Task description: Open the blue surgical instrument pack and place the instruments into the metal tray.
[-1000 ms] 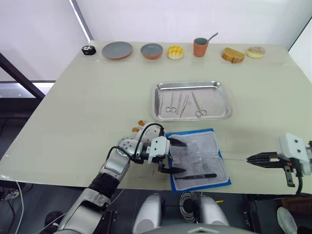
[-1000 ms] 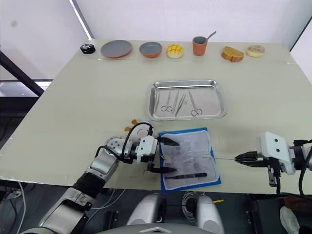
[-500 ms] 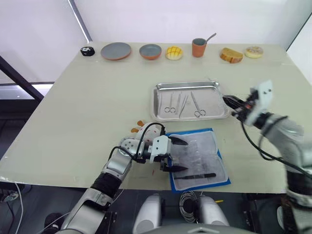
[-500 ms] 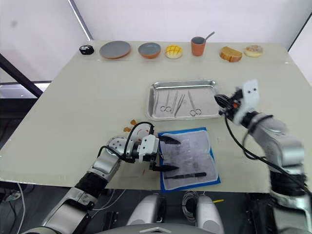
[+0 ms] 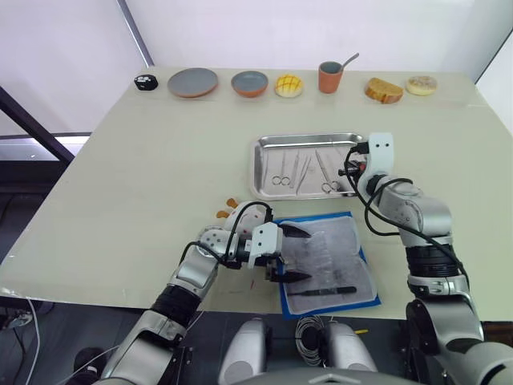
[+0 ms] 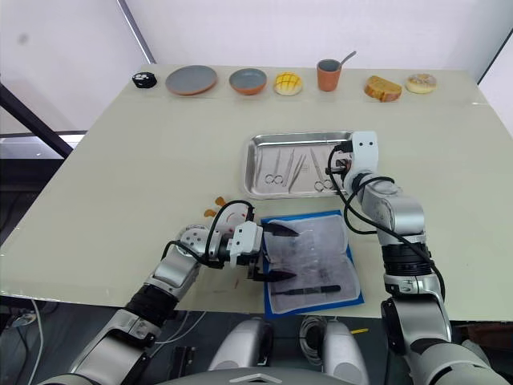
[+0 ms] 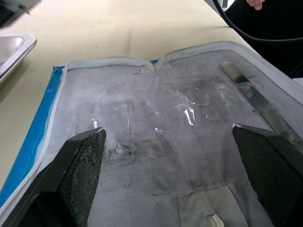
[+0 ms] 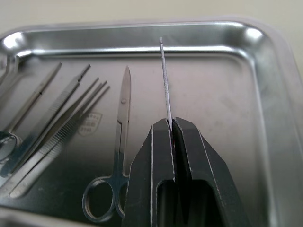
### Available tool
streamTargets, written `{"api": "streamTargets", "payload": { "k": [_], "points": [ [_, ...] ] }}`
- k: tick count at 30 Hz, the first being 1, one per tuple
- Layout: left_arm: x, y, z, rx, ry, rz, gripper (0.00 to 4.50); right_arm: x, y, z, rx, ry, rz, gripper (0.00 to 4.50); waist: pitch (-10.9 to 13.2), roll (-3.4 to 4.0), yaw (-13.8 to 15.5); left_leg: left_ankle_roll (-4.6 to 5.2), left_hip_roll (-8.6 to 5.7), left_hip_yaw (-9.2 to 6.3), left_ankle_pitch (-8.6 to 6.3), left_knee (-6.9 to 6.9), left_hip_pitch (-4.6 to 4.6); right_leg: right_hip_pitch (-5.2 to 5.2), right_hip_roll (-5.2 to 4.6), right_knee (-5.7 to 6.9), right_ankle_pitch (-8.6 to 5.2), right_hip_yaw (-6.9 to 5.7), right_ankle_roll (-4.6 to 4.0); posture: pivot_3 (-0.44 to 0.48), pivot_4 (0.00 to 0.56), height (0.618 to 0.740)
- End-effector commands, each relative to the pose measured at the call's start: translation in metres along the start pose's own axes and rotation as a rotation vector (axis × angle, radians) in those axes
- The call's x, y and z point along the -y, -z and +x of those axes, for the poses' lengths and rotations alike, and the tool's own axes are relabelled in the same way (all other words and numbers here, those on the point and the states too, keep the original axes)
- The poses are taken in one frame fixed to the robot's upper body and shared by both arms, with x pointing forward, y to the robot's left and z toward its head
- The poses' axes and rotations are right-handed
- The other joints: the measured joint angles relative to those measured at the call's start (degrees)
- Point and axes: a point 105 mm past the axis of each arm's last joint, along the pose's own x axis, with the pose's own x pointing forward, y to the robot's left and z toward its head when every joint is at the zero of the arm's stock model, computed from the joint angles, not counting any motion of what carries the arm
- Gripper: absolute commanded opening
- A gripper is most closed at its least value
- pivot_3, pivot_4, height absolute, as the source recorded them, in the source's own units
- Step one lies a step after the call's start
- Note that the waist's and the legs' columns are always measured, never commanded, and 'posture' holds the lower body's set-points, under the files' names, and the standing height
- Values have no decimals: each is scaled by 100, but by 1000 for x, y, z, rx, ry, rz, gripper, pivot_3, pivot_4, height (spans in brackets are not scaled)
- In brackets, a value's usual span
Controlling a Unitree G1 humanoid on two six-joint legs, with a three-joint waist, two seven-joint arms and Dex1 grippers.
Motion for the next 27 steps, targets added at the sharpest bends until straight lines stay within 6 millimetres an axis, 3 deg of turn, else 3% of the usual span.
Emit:
{"api": "streamTargets", "payload": {
  "k": [1,9,11,14,16,17,20,22,26,27],
  "points": [
    [13,30,0,-76,1,-98,4500,-5,-10,0,29,-1,1,113,-3,5,-28,0,0,-1,0,0,2,1,0,0,0,0,0,0,150,740],
    [15,31,2,-68,-2,-101,4500,-5,-3,3,-5,-15,41,113,-7,11,-77,1,0,0,0,0,3,3,0,0,0,1,0,0,150,740],
    [15,29,3,-64,-5,-100,4500,-4,-2,3,-15,-29,38,919,-7,12,-77,1,0,0,0,0,2,3,0,0,0,1,1,0,150,740],
    [16,28,4,-62,-6,-100,4500,-8,-3,0,-16,-67,16,2562,-8,13,-78,1,0,0,0,0,3,3,-1,-1,0,2,1,0,150,740],
    [16,27,5,-60,-6,-99,4500,-10,-14,-6,55,-103,-15,3315,-8,14,-79,1,0,-1,0,0,2,3,-1,-1,0,1,1,0,150,740],
    [16,26,6,-56,-7,-100,4500,-12,-18,-12,83,-146,-70,3582,-8,15,-79,1,0,-1,0,0,1,3,-1,-1,0,1,1,0,150,740],
    [17,24,7,-51,-6,-101,4500,-16,-29,-34,172,-277,-144,3582,-6,19,-60,1,-2,-12,0,0,-6,2,-5,-7,-1,-4,3,0,150,740],
    [17,25,7,-51,-5,-104,4500,-25,-40,-61,304,-455,-148,3582,-6,18,-52,4,-3,-9,-1,0,-7,4,-6,-11,-1,-2,4,0,150,740],
    [17,28,6,-55,-3,-111,4500,-20,-19,-115,194,-753,-258,3582,-3,24,-47,16,-6,-15,-9,-1,-10,11,-11,-19,-8,-6,14,0,150,740],
    [16,28,6,-57,-2,-113,4500,-16,-12,-128,152,-813,-294,3859,-3,23,-62,17,-6,-13,-9,0,-8,12,-14,-20,-8,-5,15,0,150,740]
  ]
}}
